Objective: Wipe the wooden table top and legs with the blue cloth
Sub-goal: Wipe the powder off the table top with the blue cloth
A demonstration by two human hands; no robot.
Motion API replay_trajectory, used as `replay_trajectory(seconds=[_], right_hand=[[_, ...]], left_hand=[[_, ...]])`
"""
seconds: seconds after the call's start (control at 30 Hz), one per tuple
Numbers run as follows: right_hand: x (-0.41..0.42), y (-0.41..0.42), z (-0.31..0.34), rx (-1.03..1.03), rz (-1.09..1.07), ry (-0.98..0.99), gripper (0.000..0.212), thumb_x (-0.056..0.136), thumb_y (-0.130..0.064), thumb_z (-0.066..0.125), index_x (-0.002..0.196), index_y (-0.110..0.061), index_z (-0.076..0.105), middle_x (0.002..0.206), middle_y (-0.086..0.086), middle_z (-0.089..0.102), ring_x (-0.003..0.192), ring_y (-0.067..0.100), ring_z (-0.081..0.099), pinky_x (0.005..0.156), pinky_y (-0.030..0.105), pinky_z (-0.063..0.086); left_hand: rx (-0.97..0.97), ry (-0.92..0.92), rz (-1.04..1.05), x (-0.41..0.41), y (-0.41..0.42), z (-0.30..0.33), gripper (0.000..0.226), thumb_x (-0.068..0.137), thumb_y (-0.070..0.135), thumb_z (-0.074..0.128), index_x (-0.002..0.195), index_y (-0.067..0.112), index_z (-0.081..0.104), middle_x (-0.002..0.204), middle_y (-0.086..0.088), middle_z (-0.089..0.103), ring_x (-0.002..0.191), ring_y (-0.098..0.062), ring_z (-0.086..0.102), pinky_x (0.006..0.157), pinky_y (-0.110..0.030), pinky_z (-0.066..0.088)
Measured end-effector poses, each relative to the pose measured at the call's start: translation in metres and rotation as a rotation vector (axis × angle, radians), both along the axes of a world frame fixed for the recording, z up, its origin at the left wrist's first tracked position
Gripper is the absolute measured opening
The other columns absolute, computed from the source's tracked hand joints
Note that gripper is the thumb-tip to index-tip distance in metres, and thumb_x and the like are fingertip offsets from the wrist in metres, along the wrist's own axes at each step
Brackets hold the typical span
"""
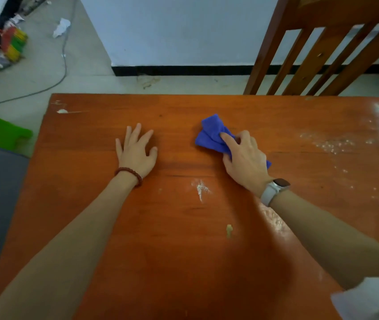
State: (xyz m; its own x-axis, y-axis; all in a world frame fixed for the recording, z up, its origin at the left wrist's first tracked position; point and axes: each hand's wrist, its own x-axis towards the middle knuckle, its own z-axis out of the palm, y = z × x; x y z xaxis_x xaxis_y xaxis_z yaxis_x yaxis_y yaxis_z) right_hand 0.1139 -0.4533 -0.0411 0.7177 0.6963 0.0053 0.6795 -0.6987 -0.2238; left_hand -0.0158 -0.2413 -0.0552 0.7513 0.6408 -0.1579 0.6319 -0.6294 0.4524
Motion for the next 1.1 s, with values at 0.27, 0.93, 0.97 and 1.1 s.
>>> replay_trajectory(seconds=[0.27, 0.93, 0.97, 1.1], right_hand=[[-0.095, 0.005, -0.001, 0.022, -0.121, 0.114, 0.046, 0.087, -0.03, 0.049, 0.132, -0.026, 0.042, 0.112, 0.009, 0.042, 0.096, 0.026, 0.047, 0.054, 0.034, 0.047], [-0.526, 0.071, 0.011, -0.092, 0.821, 0.639, 0.042, 0.086, -0.022, 0.05, 0.126, -0.03, 0.051, 0.114, 0.008, 0.044, 0.105, 0.03, 0.049, 0.075, 0.036, 0.04], [-0.521, 0.058, 0.014, -0.097, 0.816, 0.716, 0.041, 0.083, -0.026, 0.048, 0.124, -0.031, 0.054, 0.112, 0.005, 0.046, 0.103, 0.026, 0.052, 0.079, 0.036, 0.042], [-0.467, 0.018, 0.033, 0.218, 0.341, 0.759, 0.058, 0.065, -0.044, 0.035, 0.113, -0.028, 0.063, 0.091, -0.01, 0.043, 0.086, 0.009, 0.05, 0.08, 0.029, 0.04]], left_hand=[[0.017, 0.015, 0.131, -0.118, -0.011, 0.015, 0.044, 0.092, 0.027, 0.045, 0.136, 0.025, 0.039, 0.152, -0.002, 0.021, 0.142, -0.02, 0.007, 0.113, -0.049, -0.001], [-0.107, -0.178, 0.666, -0.511, -0.019, 0.042, 0.039, 0.091, 0.009, 0.046, 0.13, 0.005, 0.045, 0.131, -0.02, 0.043, 0.112, -0.032, 0.05, 0.1, -0.033, 0.033], [-0.117, -0.181, 0.672, -0.517, -0.022, 0.043, 0.039, 0.092, 0.011, 0.045, 0.13, 0.006, 0.045, 0.13, -0.019, 0.043, 0.111, -0.031, 0.051, 0.098, -0.032, 0.034], [-0.163, -0.182, 0.598, -0.519, -0.039, 0.039, 0.041, 0.091, 0.014, 0.047, 0.132, 0.008, 0.043, 0.133, -0.017, 0.042, 0.118, -0.029, 0.047, 0.101, -0.033, 0.034]])
